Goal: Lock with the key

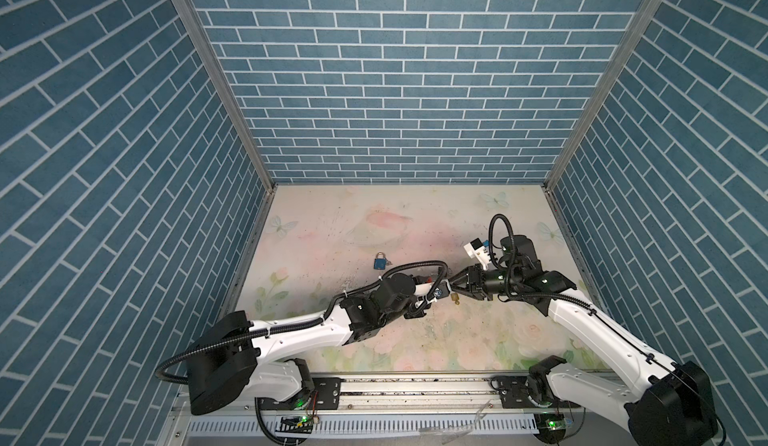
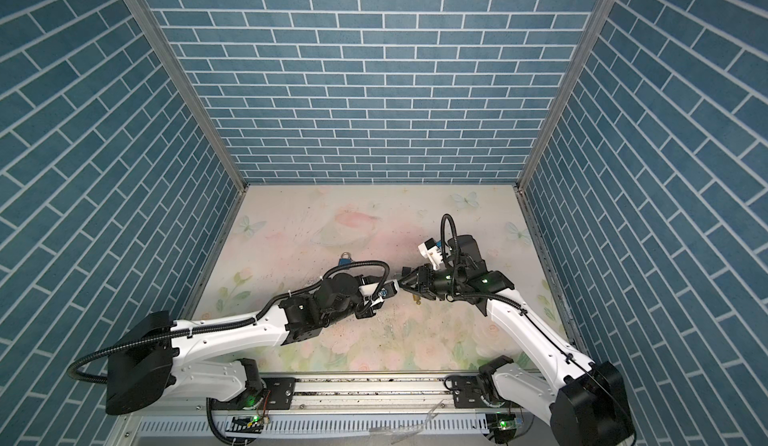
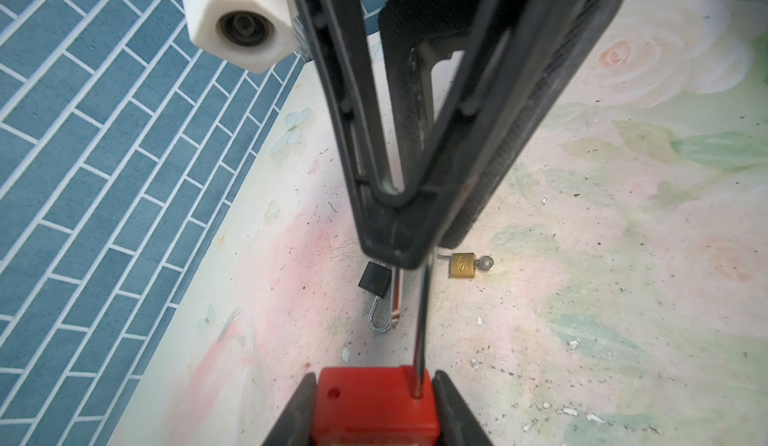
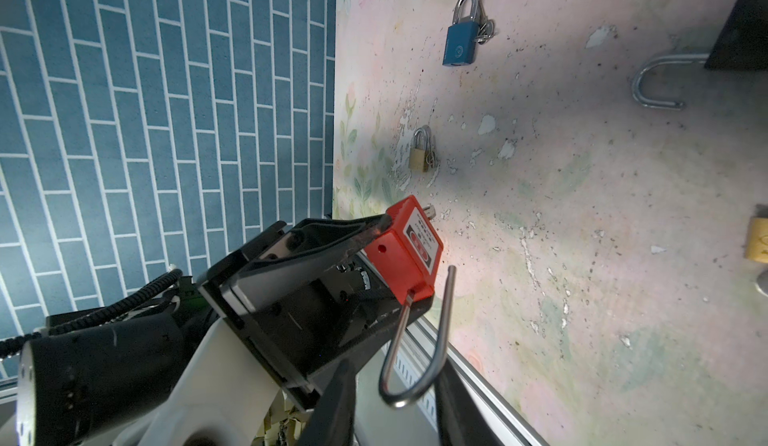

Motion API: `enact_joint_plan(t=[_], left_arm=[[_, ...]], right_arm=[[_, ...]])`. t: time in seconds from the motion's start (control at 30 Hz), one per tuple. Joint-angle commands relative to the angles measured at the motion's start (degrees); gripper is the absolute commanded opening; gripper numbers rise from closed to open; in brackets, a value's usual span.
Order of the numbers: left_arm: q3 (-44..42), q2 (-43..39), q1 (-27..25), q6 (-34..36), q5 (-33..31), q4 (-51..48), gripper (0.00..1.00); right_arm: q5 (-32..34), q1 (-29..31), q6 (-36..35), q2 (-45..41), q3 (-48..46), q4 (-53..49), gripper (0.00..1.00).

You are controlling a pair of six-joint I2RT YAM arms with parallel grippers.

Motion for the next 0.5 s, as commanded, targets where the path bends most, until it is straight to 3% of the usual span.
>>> enact_joint_plan(t=[0.0, 0.33, 0.47], left_arm=[[1.4, -0.4, 0.3, 1.0, 1.2, 1.7, 0.00], [2.2, 0.6, 0.2, 0.9, 4.4, 2.1, 0.00], [2.8, 1.1, 0.4, 0.9, 4.6, 2.5, 0.00]], right_arm=[[0.6, 0.2, -0.5, -0.3, 1.3, 1.6, 0.29], [2.6, 0.3, -10.3, -0.6, 2.3, 2.1, 0.02], [3.1, 0.5, -15.6, -1.7, 2.0, 2.6, 0.00]])
